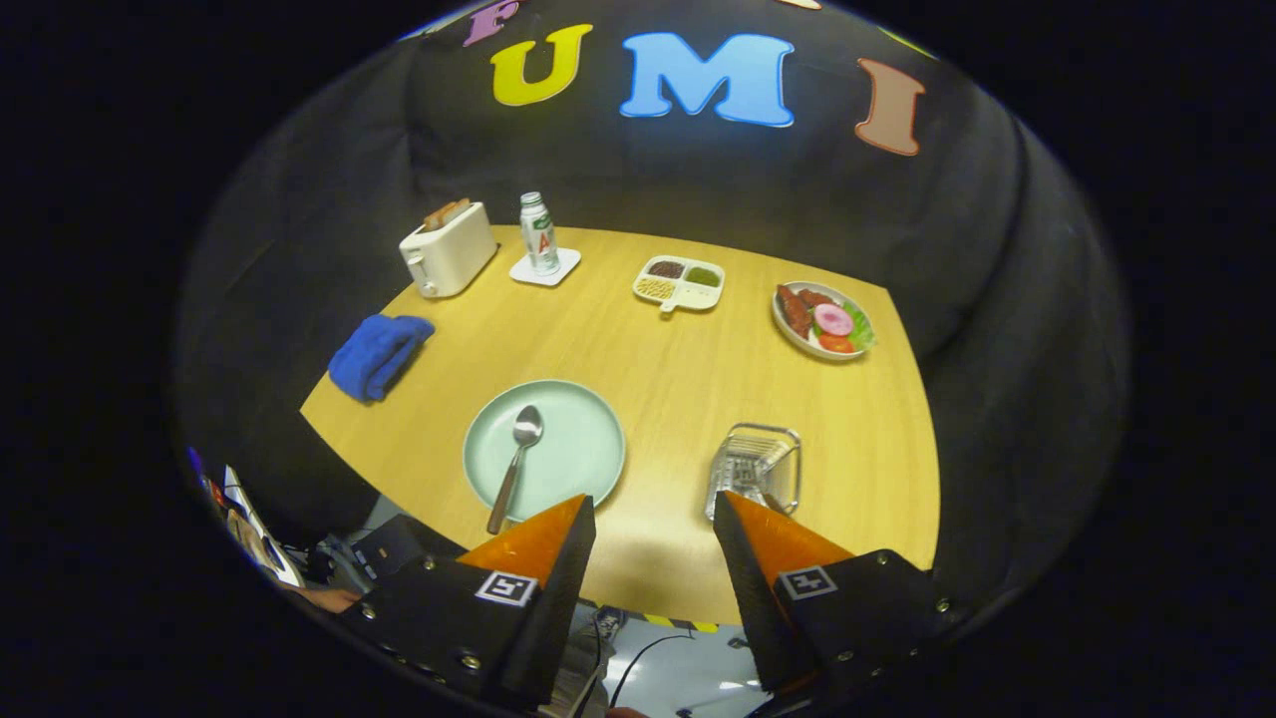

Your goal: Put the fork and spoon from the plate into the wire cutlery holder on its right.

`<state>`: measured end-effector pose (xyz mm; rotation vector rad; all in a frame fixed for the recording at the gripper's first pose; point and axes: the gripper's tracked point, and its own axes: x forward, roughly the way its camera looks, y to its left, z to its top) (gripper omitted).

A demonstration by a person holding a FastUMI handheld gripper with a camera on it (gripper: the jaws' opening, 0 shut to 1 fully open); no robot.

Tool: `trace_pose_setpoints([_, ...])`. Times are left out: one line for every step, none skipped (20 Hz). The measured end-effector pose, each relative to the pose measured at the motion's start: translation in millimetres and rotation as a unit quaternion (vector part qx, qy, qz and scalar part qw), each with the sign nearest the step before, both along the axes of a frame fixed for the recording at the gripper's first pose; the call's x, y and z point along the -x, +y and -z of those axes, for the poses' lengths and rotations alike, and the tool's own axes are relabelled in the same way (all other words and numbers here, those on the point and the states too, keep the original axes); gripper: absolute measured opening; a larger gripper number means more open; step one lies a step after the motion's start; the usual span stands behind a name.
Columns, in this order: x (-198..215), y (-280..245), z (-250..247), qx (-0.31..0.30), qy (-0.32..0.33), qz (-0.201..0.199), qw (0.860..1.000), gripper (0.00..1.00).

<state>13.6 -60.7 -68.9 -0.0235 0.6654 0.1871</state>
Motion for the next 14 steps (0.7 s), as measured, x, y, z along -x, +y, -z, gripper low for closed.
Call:
trace_pose_setpoints([1,14,5,-0.004,0.001,-0.009,1.0,0.74])
trace_pose_setpoints([2,27,12,-0.005,0.003,-0.016,1.0,0.74])
trace_pose_setpoints([3,42,18,-0.009,0.004,-0.026,1.0,0.74])
trace_pose_setpoints([4,54,23,-0.011,0.006,-0.035,0.999,0.74])
trace_pose_setpoints([5,66,28,-0.01,0.006,-0.046,0.999,0.74])
trace_pose_setpoints([4,75,33,-0.005,0.008,-0.055,0.998,0.74])
trace_pose_setpoints([4,84,38,0.001,0.011,-0.064,0.998,0.74])
trace_pose_setpoints([3,93,41,-0.001,0.015,-0.068,0.998,0.74])
trace_pose_setpoints([2,103,45,-0.005,0.021,-0.073,0.997,0.74])
trace_pose_setpoints([-1,110,48,-0.008,0.024,-0.078,0.997,0.74])
trace_pose_setpoints([-6,115,51,-0.005,0.025,-0.08,0.996,0.74])
trace_pose_setpoints([-10,117,56,0.003,0.027,-0.082,0.996,0.74])
trace_pose_setpoints([-14,120,60,0.008,0.029,-0.083,0.996,0.74])
trace_pose_setpoints([-18,124,64,0.011,0.03,-0.083,0.996,0.74])
